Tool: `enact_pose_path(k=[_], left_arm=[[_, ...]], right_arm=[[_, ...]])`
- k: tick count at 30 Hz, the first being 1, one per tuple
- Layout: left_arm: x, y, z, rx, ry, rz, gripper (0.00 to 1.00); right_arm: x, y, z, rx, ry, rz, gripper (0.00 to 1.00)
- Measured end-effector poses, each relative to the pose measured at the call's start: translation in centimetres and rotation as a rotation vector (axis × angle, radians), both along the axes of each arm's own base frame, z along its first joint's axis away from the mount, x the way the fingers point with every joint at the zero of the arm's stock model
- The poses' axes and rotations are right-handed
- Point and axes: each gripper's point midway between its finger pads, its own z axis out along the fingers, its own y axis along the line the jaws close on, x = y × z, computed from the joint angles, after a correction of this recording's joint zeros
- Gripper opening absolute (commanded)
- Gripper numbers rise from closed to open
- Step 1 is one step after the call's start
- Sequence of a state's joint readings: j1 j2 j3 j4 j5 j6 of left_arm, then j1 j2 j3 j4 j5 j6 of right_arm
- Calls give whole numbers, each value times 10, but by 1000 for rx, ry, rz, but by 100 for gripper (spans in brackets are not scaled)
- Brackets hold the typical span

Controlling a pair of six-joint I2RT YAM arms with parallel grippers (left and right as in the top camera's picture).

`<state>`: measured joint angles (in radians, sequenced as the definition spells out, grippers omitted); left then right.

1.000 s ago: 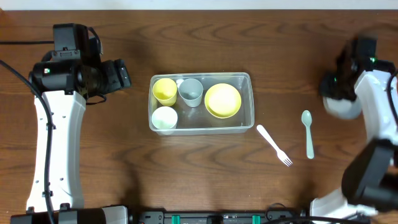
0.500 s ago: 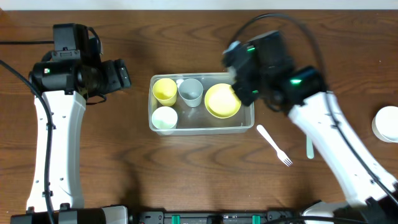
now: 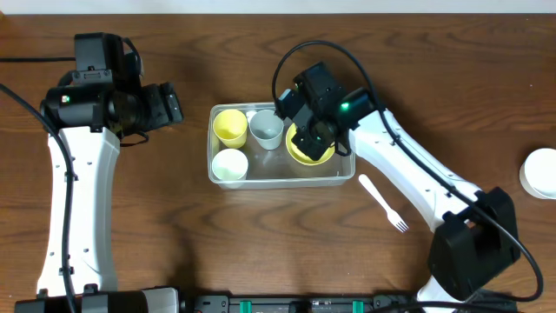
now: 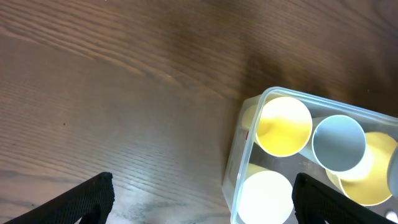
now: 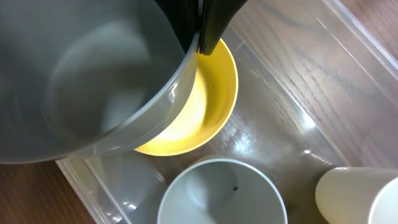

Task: Pack container
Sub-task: 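Carry the grey bowl over the container and drop it onto the yellow bowl, then move the right gripper to the white bowl and grasp its rim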

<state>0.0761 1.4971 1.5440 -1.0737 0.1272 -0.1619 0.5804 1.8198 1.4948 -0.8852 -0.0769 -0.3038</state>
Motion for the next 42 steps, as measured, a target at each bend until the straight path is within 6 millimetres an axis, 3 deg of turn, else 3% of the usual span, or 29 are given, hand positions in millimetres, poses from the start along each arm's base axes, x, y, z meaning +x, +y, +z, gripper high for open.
enact_pose_path(k=[3, 6, 14, 18, 22, 24, 27, 30, 33, 34, 37, 42], left_arm=[[0, 0, 0, 0, 0, 0, 91], [0, 0, 0, 0, 0, 0, 91], [0, 0, 0, 0, 0, 0, 91], [0, 0, 0, 0, 0, 0, 91], [0, 0, 0, 0, 0, 0, 91], [0, 0, 0, 0, 0, 0, 91], [0, 0, 0, 0, 0, 0, 91], [0, 0, 0, 0, 0, 0, 91], [0, 0, 0, 0, 0, 0, 91], [0, 0, 0, 0, 0, 0, 91], [0, 0, 0, 0, 0, 0, 91], [0, 0, 0, 0, 0, 0, 91]], right_arm=[[2, 2, 1, 6, -10, -4, 31], [3, 2, 1, 5, -14, 5, 47], [4, 2, 2, 5, -20, 4, 46], [15, -2, 5, 10, -51, -82, 49], [32, -29, 10, -22, -88, -289, 56], [41, -53, 21, -21, -111, -420, 64], [54, -110, 54, 32, -156, -671, 75], [53, -196, 95, 94, -210, -980, 80], [34, -288, 120, 122, -242, -1290, 82], [20, -325, 124, 123, -241, -1415, 82], [-10, -388, 116, 114, -198, -1640, 83], [-55, -465, 80, 97, -91, -1911, 83]])
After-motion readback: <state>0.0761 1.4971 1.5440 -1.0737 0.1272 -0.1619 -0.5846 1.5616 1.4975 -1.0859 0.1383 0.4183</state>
